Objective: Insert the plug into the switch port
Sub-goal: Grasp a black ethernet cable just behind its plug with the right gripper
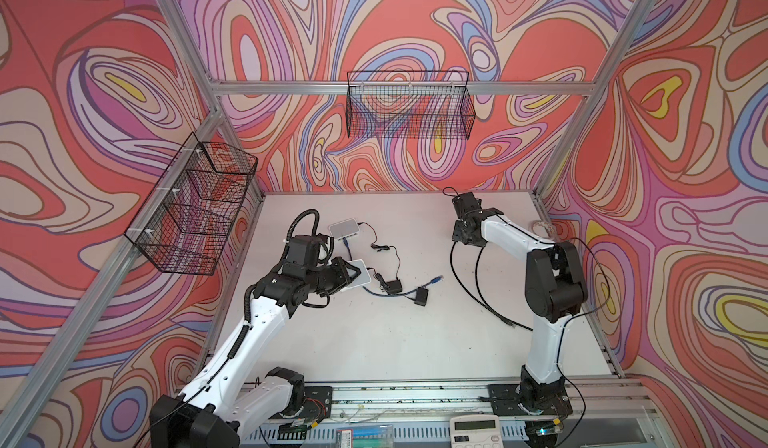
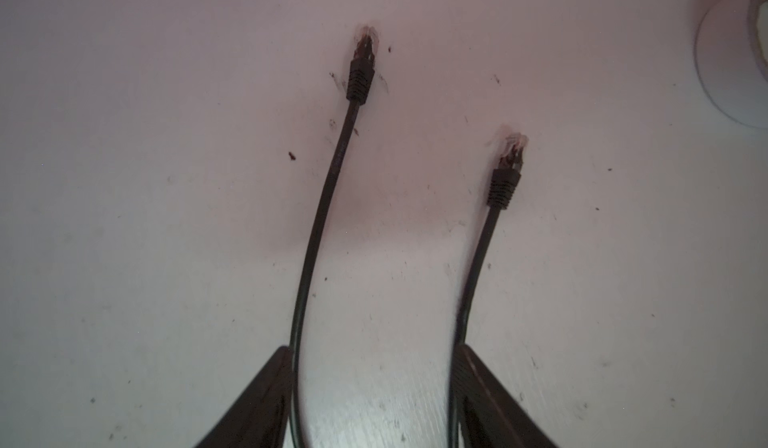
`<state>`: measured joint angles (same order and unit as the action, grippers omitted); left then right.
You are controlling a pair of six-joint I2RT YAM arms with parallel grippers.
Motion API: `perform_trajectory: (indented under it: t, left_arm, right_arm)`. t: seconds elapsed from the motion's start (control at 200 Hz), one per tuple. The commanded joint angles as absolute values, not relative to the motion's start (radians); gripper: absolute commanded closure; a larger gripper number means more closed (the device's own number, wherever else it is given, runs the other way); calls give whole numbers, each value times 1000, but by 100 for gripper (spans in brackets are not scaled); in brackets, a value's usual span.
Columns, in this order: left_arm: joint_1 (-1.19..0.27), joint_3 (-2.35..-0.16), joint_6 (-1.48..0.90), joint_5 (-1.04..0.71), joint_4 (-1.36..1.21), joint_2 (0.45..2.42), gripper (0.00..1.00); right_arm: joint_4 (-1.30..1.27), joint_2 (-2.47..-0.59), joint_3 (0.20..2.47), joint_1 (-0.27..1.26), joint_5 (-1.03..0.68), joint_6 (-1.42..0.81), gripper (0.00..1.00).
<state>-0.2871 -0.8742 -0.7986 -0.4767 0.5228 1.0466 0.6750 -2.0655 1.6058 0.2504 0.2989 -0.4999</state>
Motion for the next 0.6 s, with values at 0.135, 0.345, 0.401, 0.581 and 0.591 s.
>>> perform_trajectory:
  t: [0.135,0.345,0.401,0.581,0.591]
  left_arm:
    - [-284,-848,-823,-433,496,1012,100]
    - [-284,-826,-846,-436,471,1003,100]
    - [-284,-824,-851,-440,467,1002,100]
    - [-283,-821,-854,-439,474,990,100]
    - [-284,-822,-854,-439,474,988,100]
  right_arm:
    - [773,-2234,1839,192,228,-501,38]
    - [830,-2366,2010,169,195,-513,38]
    - [850,-2400,2057,166,193,-519,39]
    - [900,-2493,2160,157,190,-546,44]
    - [899,-2495,2162,155,191,-547,44]
